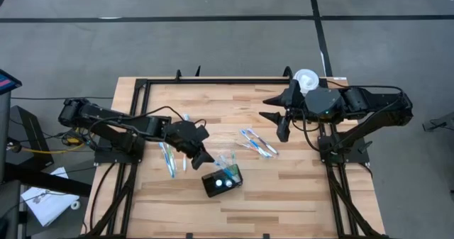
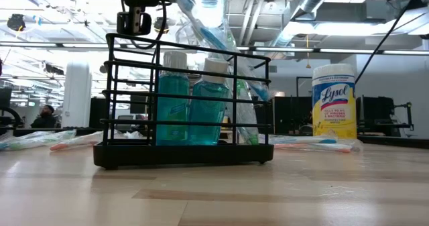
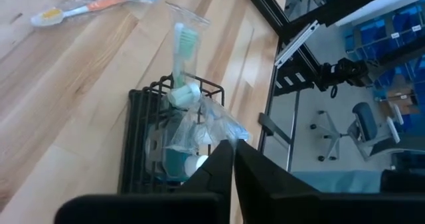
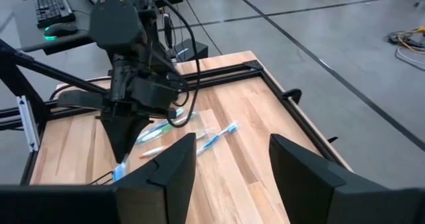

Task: Pick & Place toothbrushing station
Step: Put the blue toothbrush into the mesh organizer

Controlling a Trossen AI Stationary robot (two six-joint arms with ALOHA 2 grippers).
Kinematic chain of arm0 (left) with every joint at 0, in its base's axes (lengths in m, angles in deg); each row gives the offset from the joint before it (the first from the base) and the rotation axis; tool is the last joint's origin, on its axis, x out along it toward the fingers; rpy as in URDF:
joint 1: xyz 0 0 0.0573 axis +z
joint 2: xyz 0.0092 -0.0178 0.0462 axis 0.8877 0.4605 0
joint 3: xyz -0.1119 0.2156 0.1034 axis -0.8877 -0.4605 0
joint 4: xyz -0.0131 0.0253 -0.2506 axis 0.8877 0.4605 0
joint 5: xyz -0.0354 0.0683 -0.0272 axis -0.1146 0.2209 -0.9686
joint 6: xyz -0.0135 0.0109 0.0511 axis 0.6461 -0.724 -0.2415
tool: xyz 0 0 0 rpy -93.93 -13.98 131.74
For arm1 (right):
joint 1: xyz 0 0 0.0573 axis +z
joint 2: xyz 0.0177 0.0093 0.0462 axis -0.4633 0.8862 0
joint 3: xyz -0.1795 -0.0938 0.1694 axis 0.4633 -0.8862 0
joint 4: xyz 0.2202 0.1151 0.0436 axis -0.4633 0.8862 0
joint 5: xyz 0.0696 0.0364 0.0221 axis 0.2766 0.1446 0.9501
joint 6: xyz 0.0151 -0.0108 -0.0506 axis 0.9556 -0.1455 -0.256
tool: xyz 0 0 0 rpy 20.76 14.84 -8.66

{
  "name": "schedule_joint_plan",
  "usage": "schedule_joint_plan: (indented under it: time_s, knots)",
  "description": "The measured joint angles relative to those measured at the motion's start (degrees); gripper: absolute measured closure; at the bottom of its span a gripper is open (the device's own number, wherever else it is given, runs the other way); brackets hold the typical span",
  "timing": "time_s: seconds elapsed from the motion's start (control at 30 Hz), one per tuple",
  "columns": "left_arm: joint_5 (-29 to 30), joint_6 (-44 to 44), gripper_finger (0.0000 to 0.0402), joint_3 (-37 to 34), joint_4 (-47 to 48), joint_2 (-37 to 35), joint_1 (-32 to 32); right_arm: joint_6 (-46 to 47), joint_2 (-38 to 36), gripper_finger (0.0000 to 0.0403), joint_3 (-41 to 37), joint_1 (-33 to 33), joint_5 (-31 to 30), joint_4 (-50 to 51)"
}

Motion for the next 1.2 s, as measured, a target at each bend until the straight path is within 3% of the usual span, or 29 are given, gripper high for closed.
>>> schedule_joint_plan:
  time_s: [0.77, 1.2]
  knots:
    - [0.5, -7.3, 0.0401, 1.8, -0.3, 0.0, 4.9, 0.0, 0.0, 0.0227, 0.0, 0.0, 0.8, 0.0]
    - [0.2, -7.4, 0.0401, 2.1, -1.1, 0.2, 4.1, 0.0, 0.0, 0.0228, 0.0, -0.4, 1.0, -0.5]
